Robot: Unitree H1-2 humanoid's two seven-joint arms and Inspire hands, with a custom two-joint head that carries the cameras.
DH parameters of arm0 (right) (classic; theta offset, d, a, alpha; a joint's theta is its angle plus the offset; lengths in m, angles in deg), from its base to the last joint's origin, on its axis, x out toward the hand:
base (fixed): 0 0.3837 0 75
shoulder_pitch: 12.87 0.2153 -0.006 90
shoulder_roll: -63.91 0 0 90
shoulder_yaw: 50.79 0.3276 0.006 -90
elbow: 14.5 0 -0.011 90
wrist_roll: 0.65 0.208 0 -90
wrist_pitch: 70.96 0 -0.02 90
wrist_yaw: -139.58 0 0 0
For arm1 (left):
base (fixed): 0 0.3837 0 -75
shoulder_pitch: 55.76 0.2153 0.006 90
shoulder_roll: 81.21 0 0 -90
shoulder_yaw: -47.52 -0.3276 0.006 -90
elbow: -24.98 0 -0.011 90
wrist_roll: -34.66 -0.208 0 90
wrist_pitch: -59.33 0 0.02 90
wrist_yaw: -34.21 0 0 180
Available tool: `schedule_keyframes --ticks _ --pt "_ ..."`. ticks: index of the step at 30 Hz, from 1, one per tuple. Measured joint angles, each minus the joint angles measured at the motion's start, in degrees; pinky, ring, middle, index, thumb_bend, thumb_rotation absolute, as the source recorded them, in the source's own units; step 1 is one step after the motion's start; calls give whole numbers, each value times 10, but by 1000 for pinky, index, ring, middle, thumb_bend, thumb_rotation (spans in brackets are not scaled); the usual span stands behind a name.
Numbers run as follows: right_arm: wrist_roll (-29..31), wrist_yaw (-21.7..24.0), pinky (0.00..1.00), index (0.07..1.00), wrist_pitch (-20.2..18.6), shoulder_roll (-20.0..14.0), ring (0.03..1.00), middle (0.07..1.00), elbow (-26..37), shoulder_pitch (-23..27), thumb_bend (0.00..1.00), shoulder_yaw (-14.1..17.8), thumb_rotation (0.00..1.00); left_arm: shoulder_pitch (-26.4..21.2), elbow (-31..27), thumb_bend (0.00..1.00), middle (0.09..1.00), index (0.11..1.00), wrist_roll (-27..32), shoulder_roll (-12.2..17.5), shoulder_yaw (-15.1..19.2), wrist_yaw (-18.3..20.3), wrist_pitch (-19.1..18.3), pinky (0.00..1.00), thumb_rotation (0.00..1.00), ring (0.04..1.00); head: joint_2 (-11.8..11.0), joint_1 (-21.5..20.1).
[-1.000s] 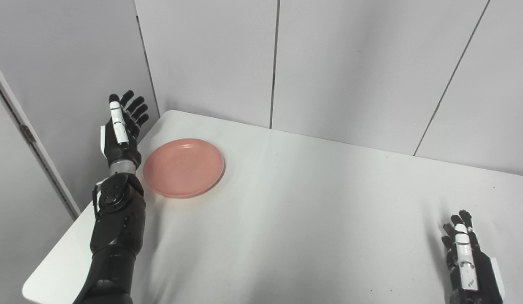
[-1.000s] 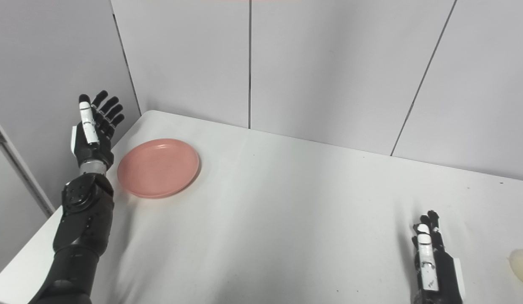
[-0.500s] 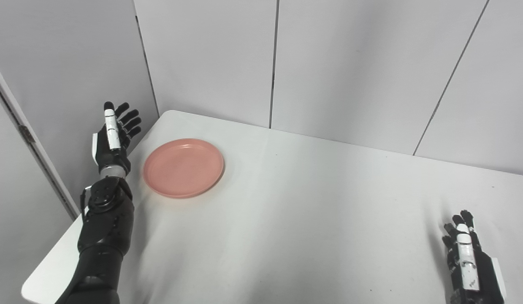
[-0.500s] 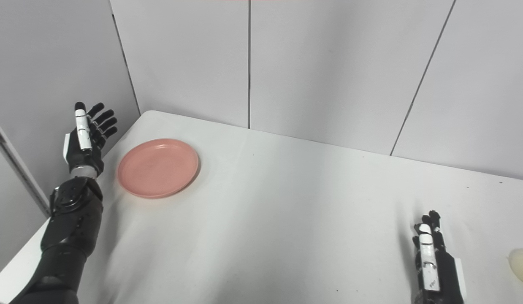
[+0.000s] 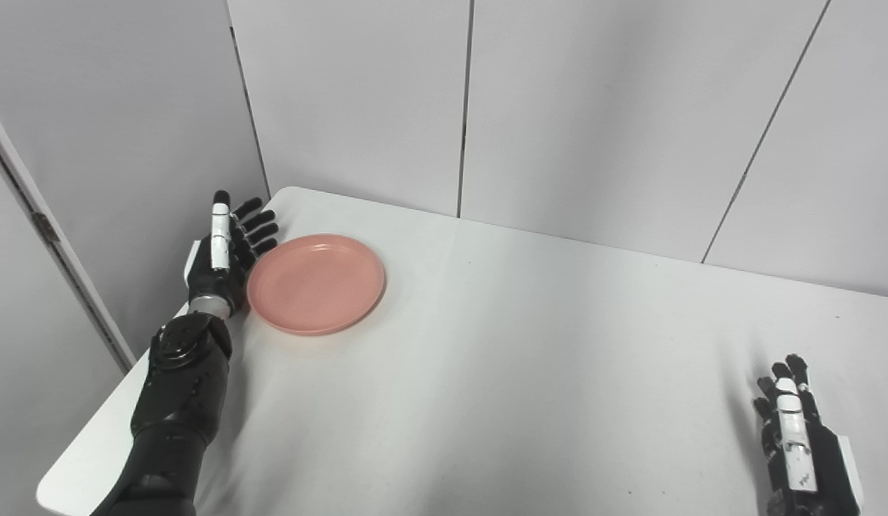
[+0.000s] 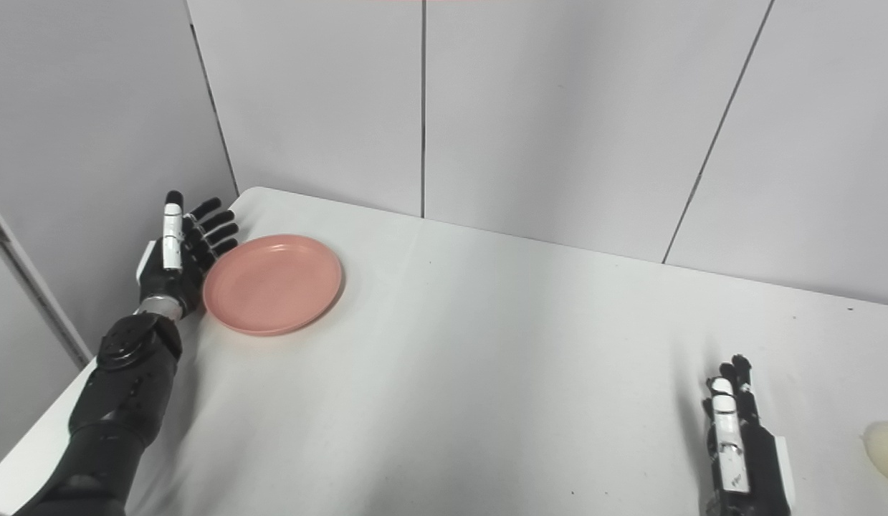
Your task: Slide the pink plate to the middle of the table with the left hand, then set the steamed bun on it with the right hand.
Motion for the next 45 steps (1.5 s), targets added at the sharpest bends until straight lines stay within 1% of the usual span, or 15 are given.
schedule_keyframes --ticks 1,3,7,10,16,19,24,29,31,33,36,38,40,43,45 --pt "-1 0 1000 1000 0 0 967 986 1 0 264 0 842 0 2 817 741 737 0 2 -3 7 -1 751 926 753 0 0" --pt "-5 0 1000 1000 0 0 964 986 4 0 249 -1 841 -2 10 822 744 739 3 7 -9 27 -1 750 923 754 0 0" --pt "-15 0 1000 1000 0 -3 967 993 7 0 249 -2 846 -6 23 812 760 753 4 12 -15 50 2 779 910 776 2 1" --pt "-21 0 1000 1000 0 -3 970 992 7 0 245 -3 855 -8 28 809 765 758 4 13 -18 55 1 785 902 780 2 1" --pt "-22 0 1000 1000 0 -3 969 996 7 0 253 -3 874 -10 31 805 787 778 4 13 -31 76 1 814 930 803 3 -1" --pt "-23 0 1000 1000 0 -3 966 993 8 0 254 -3 872 -11 26 806 791 785 4 9 -40 78 1 827 934 811 4 -4" --pt "-23 0 1000 1000 0 -2 958 987 8 0 252 -3 844 -11 7 788 787 772 -2 -17 -57 77 3 801 925 803 4 -7" --pt "-24 -1 1000 995 0 -1 954 983 8 0 259 -3 839 -16 -10 772 791 779 -3 -62 -64 65 12 810 881 799 5 -11" --pt "-25 -1 999 989 0 -1 949 978 8 0 256 -3 837 -22 -12 750 788 776 1 -82 -61 59 11 813 886 801 6 -11" --pt "-22 -1 1000 997 0 0 971 988 8 0 299 -3 833 -27 -13 736 797 779 5 -98 -60 52 10 814 900 806 6 -11" --pt "-8 -1 1000 988 0 4 971 984 8 0 332 0 803 -31 -17 723 807 789 7 -115 -60 48 6 820 900 816 6 -16" --pt "-5 -3 1000 982 -1 7 963 977 8 1 322 3 788 -32 -21 712 817 803 12 -127 -59 47 4 828 895 831 7 -18" --pt "-5 -8 1000 981 -1 9 961 976 8 2 317 3 787 -32 -27 705 821 808 16 -140 -59 49 2 830 892 837 7 -18" --pt "-9 -11 1000 982 -1 10 961 976 8 5 315 2 813 -30 -33 686 814 804 14 -152 -66 49 2 831 903 832 11 -31" --pt "-9 -12 1000 980 -1 10 954 971 7 5 307 2 812 -25 -45 679 817 808 9 -163 -72 41 2 849 912 835 11 -33"
